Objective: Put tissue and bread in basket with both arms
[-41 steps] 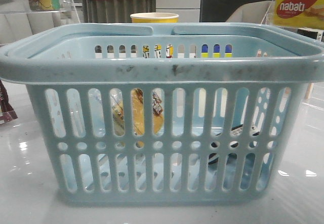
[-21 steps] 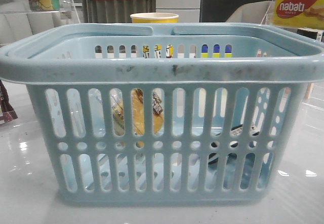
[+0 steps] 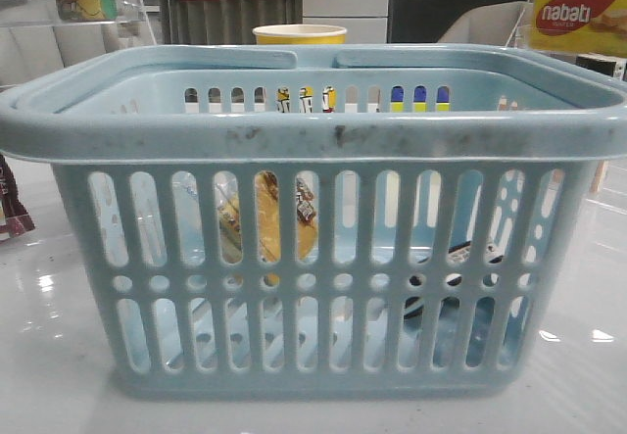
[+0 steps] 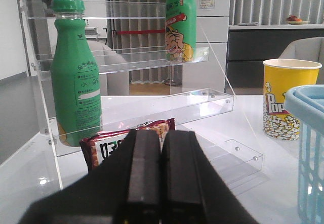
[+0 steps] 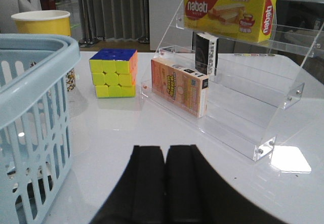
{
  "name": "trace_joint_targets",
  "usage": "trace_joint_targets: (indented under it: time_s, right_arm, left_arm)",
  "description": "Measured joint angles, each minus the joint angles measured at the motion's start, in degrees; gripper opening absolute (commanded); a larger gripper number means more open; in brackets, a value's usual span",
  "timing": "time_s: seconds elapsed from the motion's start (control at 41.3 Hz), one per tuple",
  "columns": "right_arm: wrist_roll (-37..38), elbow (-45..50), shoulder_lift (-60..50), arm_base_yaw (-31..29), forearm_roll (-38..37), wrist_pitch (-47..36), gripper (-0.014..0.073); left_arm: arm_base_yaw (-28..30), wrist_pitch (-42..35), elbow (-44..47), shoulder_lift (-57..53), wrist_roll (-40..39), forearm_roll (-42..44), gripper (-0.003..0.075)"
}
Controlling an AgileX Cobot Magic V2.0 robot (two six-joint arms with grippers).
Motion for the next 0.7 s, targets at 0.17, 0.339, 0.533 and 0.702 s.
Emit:
trace_joint_targets:
  time_s: [0.17, 0.339, 0.533, 0.702]
  right_arm:
    - [0.0, 0.0, 0.0, 0.0, 0.13, -0.32, 0.0058]
    - [0.0, 0.0, 0.0, 0.0, 0.13, -0.32, 0.0058]
    - [0.0, 0.0, 0.0, 0.0, 0.13, -0.43, 0.0058]
    - [0.0, 0.0, 0.0, 0.0, 0.13, -0.37, 0.0058]
  left_arm:
    - [0.0, 0.0, 0.0, 0.0, 0.0, 0.0, 0.0093]
    - [0.0, 0.0, 0.0, 0.0, 0.0, 0.0, 0.0093]
    - [0.0, 0.0, 0.0, 0.0, 0.0, 0.0, 0.0093]
    - [0.0, 0.0, 0.0, 0.0, 0.0, 0.0, 0.0093]
